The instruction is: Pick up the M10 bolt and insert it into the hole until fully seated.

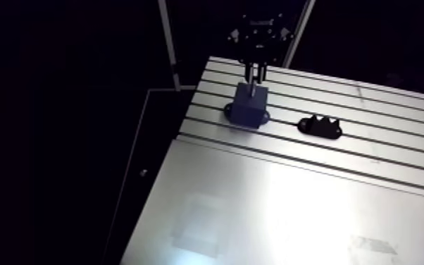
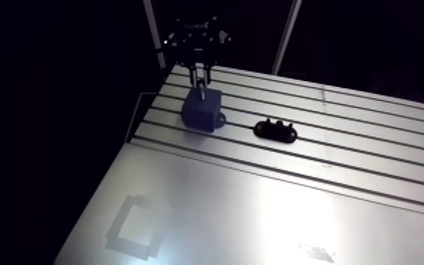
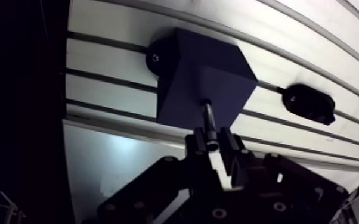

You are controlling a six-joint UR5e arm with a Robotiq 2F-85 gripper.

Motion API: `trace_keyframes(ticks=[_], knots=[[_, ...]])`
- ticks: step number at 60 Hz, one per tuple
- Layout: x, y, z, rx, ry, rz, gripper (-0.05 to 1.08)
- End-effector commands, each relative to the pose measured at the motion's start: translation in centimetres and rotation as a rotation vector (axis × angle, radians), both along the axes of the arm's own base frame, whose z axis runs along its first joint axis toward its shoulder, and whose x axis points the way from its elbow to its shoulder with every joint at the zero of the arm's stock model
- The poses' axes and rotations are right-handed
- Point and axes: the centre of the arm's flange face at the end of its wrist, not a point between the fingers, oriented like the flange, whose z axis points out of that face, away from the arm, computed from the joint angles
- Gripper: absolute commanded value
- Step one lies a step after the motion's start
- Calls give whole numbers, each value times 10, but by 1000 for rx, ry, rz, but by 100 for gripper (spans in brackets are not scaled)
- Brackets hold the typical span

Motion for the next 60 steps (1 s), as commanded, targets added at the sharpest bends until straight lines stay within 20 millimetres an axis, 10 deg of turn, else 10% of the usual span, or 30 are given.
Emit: trace_keyframes(ticks=[1,60], knots=[[1,0,-2,-1,-4,-1,108],[0,1,0,-1,0,-3,108]])
